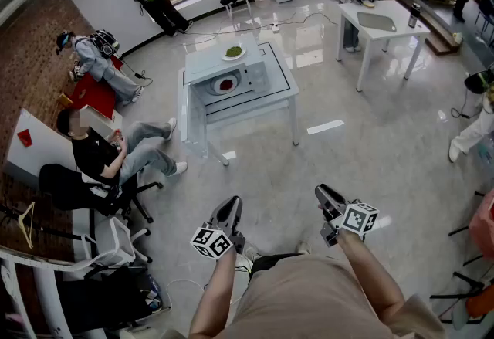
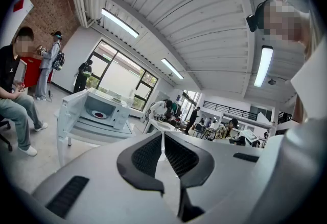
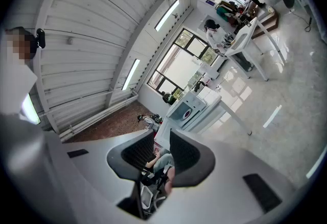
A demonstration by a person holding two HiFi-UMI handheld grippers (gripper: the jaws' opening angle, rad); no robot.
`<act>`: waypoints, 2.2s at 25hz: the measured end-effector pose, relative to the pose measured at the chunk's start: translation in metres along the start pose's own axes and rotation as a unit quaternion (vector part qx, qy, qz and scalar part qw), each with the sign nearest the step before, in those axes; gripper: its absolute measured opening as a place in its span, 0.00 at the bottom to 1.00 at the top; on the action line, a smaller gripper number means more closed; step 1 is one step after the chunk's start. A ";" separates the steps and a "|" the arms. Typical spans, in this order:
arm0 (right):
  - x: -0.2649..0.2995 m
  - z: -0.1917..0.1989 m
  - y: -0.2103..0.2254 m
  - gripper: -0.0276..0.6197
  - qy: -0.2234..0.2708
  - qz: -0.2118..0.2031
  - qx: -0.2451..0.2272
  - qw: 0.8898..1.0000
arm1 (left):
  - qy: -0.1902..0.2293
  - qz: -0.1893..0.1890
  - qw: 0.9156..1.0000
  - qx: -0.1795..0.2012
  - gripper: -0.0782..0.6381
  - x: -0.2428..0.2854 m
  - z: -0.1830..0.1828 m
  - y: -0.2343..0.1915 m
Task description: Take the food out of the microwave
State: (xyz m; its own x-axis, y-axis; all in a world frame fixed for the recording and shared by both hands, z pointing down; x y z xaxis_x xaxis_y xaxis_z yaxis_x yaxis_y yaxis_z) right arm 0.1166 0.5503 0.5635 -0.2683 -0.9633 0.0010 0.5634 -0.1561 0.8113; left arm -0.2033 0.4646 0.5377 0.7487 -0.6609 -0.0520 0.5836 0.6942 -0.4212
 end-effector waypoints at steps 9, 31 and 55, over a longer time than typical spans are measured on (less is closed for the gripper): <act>0.001 -0.002 0.002 0.20 -0.004 -0.003 0.011 1.000 | 0.000 -0.003 1.000 0.004 0.12 0.002 -0.004 0.006; 0.159 -0.011 0.006 0.20 -0.090 -0.077 0.066 0.991 | -0.007 -0.051 0.999 0.014 0.12 0.060 -0.016 -0.067; 0.429 -0.062 0.048 0.20 -0.130 -0.070 0.073 0.986 | 0.000 -0.055 0.998 0.015 0.12 0.249 -0.074 -0.228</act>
State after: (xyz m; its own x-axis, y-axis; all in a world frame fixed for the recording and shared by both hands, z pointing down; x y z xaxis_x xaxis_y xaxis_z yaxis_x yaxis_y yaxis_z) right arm 0.0769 0.1164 0.5670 -0.5376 -0.8430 0.0169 0.3922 -0.2323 0.8901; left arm -0.1734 0.1202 0.5536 0.6789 -0.7342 -0.0064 0.6722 0.6251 -0.3969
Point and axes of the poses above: the fingertips, and each gripper's own axes: x forward along the fingers, y to its right, z out of its underside, the point moved 6 cm from there along -x, backward along the fingers, and after that the axes turned 9 degrees about y, right-handed, at the moved point
